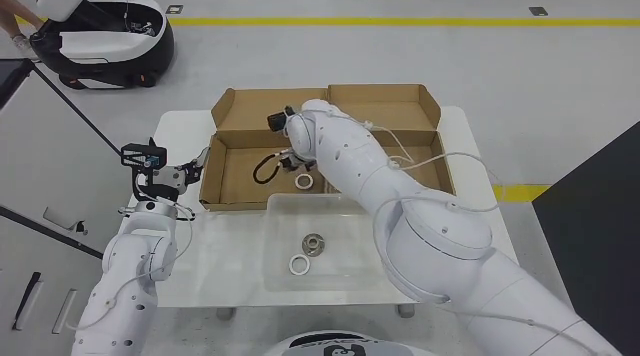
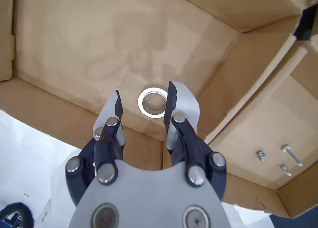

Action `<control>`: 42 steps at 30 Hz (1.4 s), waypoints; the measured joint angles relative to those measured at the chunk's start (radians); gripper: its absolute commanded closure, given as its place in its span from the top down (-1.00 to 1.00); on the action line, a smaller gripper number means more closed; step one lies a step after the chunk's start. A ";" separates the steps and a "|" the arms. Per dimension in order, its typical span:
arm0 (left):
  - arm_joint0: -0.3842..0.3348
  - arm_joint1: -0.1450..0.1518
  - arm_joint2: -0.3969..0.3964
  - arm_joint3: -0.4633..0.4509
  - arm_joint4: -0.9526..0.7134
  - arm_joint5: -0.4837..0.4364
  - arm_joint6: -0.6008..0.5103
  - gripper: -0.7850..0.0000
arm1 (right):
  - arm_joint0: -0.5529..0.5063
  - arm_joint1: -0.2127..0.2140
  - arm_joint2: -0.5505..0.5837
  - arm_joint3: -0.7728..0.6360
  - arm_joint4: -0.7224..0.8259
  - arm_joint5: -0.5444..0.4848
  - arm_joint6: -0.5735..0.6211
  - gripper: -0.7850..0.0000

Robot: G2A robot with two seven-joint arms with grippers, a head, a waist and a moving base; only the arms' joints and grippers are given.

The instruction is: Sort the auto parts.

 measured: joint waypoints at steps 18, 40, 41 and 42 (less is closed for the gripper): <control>0.000 0.000 0.000 0.000 0.000 0.000 0.000 1.00 | 0.098 0.070 0.130 0.019 0.163 -0.321 -0.031 1.00; 0.000 0.000 0.000 0.000 0.000 0.000 0.000 1.00 | 0.105 0.172 0.234 -0.074 0.239 -0.589 -0.051 1.00; 0.000 0.000 0.000 0.000 0.000 0.000 0.000 1.00 | 0.105 0.178 0.240 -0.081 0.240 -0.600 -0.052 1.00; 0.000 0.000 0.000 0.000 0.000 0.000 0.000 1.00 | 0.104 0.184 0.245 -0.087 0.241 -0.609 -0.052 1.00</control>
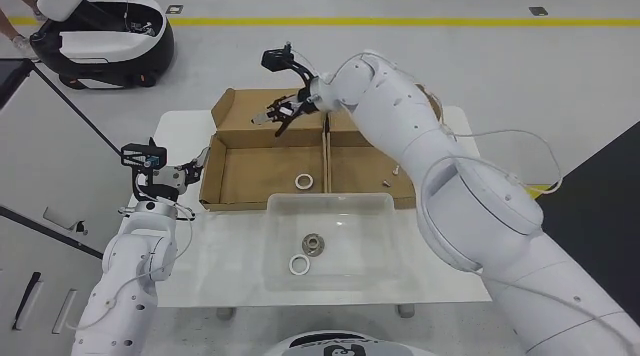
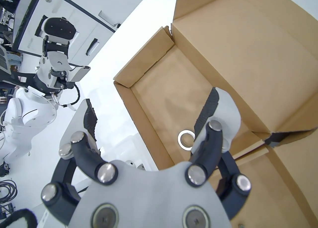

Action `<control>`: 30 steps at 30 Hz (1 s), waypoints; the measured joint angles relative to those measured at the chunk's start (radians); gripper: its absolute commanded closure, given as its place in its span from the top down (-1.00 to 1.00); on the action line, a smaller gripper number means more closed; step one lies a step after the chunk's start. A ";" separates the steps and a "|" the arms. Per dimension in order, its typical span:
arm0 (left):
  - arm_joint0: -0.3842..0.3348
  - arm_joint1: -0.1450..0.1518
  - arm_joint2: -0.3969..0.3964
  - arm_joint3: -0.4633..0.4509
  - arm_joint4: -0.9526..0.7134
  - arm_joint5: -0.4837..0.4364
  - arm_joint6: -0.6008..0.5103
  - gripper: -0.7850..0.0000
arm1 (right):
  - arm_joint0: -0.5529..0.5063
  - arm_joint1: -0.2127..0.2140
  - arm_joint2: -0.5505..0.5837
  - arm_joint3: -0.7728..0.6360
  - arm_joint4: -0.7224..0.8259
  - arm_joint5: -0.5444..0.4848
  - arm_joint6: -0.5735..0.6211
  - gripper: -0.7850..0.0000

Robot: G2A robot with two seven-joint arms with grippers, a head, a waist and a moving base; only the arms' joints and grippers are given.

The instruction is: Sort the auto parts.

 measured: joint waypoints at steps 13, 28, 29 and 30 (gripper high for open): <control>0.000 0.000 0.000 0.000 0.000 0.000 0.000 1.00 | -0.039 0.090 0.080 -0.141 0.019 -0.065 0.027 1.00; 0.000 0.000 0.000 0.000 0.000 0.000 0.000 1.00 | -0.233 0.286 0.316 -0.469 0.059 -0.063 0.160 1.00; 0.000 0.000 0.000 0.000 0.000 0.000 0.000 1.00 | -0.261 0.305 0.345 -0.512 0.066 -0.061 0.182 1.00; 0.000 0.000 0.000 0.000 0.000 0.000 0.000 1.00 | -0.283 0.319 0.368 -0.545 0.071 -0.057 0.198 1.00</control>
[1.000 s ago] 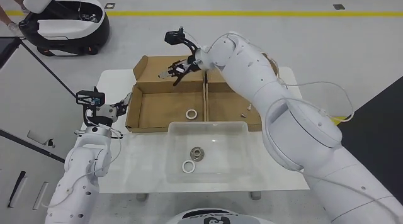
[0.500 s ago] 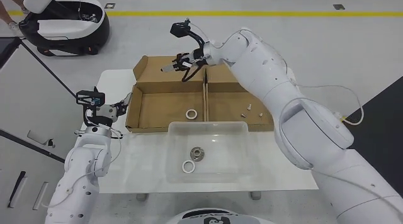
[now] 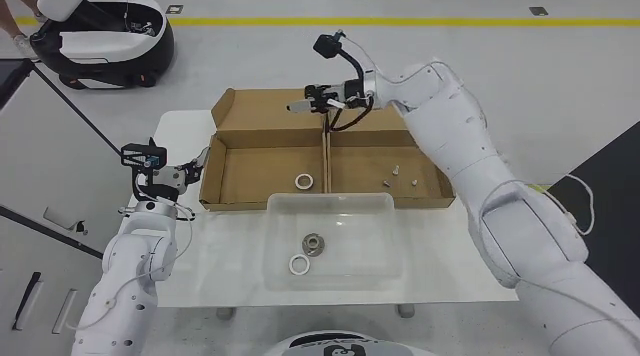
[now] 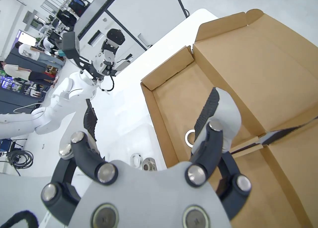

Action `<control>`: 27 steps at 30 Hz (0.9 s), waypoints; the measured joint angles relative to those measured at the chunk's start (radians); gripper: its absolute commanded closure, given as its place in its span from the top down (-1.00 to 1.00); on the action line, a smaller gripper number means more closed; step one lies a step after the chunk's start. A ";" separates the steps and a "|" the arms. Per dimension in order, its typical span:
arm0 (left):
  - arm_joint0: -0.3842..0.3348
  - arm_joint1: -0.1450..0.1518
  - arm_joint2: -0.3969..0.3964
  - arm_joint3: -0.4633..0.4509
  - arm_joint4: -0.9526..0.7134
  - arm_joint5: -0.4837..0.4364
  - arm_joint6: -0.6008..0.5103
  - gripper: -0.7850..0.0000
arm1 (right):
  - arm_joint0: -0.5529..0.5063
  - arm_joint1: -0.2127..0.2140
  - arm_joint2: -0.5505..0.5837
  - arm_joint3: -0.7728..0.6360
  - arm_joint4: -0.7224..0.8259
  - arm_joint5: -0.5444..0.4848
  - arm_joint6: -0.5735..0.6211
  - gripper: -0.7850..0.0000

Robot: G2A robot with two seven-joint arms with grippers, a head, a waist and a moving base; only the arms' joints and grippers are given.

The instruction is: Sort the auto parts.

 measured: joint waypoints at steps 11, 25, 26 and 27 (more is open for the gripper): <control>0.000 0.000 0.000 0.000 0.000 0.000 0.000 1.00 | -0.273 0.123 0.252 -0.409 0.002 0.121 0.118 1.00; 0.000 0.000 0.000 0.000 0.000 0.000 0.000 1.00 | -0.467 0.208 0.436 -0.610 0.208 0.116 0.211 1.00; 0.000 0.000 0.000 0.000 0.000 0.000 0.000 1.00 | -0.476 0.214 0.439 -0.619 0.226 0.114 0.210 1.00; 0.000 0.000 0.000 0.000 0.000 0.000 0.000 1.00 | -0.485 0.220 0.441 -0.627 0.245 0.112 0.208 1.00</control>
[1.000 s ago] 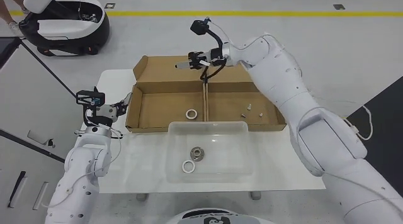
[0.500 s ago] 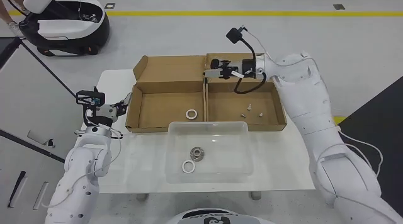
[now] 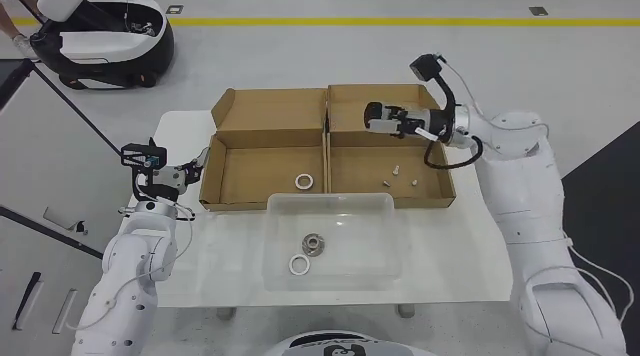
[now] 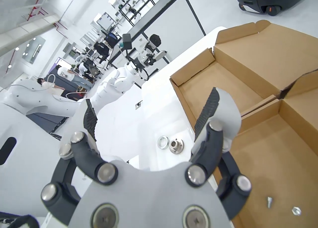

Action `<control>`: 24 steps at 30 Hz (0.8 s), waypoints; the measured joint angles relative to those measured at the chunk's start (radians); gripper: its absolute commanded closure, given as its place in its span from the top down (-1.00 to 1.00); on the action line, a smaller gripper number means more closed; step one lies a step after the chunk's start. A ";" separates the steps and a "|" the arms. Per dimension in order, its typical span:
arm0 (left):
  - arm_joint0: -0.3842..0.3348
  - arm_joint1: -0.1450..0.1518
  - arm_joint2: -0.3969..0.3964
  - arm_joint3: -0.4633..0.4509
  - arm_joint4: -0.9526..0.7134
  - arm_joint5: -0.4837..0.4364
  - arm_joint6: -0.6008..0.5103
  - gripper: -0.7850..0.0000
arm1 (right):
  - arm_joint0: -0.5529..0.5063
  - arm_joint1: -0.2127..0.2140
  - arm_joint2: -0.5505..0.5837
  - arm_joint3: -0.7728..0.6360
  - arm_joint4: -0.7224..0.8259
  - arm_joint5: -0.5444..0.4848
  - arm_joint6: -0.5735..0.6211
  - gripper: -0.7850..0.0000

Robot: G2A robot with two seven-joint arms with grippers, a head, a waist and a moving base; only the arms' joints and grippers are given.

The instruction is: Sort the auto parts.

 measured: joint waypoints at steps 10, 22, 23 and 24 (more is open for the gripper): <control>0.000 0.000 0.000 0.000 0.000 0.000 0.000 1.00 | -0.084 0.093 0.029 -0.047 0.178 -0.012 -0.012 1.00; 0.000 0.000 0.000 0.000 0.000 0.000 0.000 1.00 | -0.110 0.160 0.002 -0.044 0.276 -0.030 -0.029 1.00; 0.000 0.000 0.000 0.000 0.000 0.000 0.000 1.00 | -0.110 0.160 0.002 -0.044 0.276 -0.030 -0.029 1.00; 0.000 0.000 0.000 0.000 0.000 0.000 0.000 1.00 | -0.110 0.160 0.002 -0.044 0.276 -0.030 -0.029 1.00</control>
